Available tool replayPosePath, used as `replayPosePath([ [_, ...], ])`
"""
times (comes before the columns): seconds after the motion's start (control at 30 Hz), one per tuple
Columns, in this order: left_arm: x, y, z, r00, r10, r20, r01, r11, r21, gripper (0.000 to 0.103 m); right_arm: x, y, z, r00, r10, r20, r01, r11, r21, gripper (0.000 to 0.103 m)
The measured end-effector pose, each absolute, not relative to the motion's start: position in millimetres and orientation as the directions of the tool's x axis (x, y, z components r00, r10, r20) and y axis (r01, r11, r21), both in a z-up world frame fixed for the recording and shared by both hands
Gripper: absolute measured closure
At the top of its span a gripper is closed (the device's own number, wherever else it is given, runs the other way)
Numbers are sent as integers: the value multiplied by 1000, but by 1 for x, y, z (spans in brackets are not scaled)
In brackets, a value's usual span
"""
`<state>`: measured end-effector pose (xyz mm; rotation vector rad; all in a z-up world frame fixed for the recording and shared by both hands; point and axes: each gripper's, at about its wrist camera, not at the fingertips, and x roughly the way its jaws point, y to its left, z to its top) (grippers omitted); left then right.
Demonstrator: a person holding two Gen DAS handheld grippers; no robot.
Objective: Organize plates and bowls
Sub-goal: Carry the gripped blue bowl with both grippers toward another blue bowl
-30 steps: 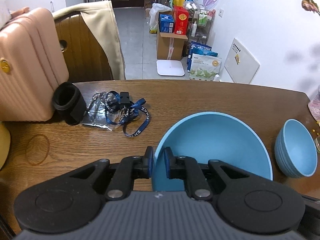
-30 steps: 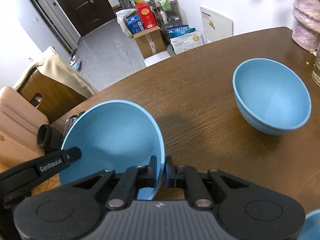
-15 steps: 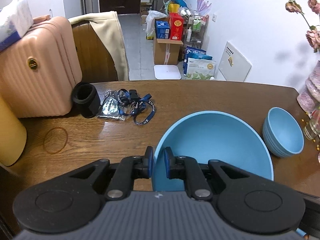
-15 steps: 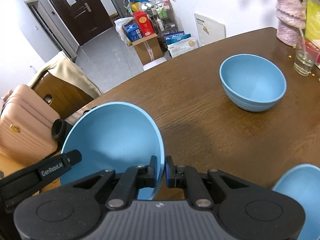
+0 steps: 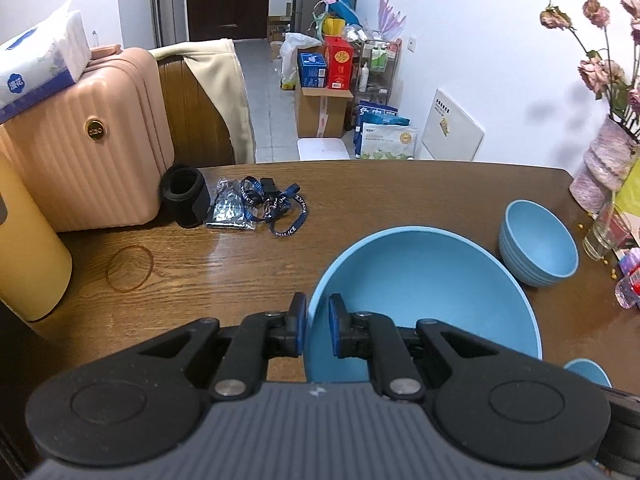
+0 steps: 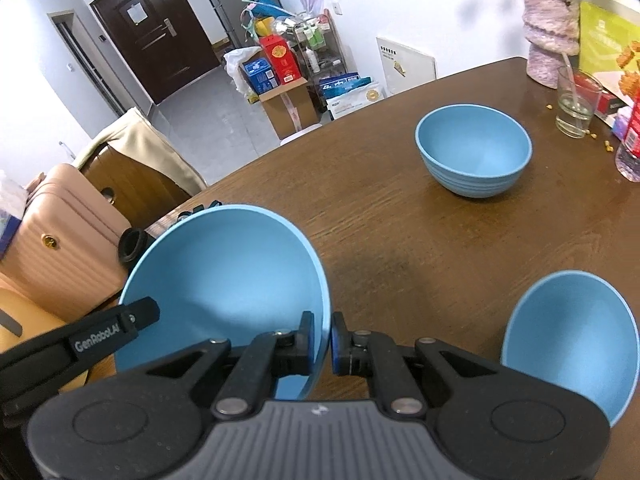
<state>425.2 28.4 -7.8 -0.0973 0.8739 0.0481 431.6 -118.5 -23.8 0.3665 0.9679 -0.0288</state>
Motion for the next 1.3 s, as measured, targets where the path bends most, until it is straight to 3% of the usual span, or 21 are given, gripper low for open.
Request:
replayPosePath([
  [0.83,346,14,14,653,-53,-756,11,998,-60,90,345,-119,1,602,63,-796,250,932,263,96],
  [1.3,322,-20,15,654,-44,-755,-6,998,-63,90,324,-147,5,603,68,-795,204,950,236,96],
])
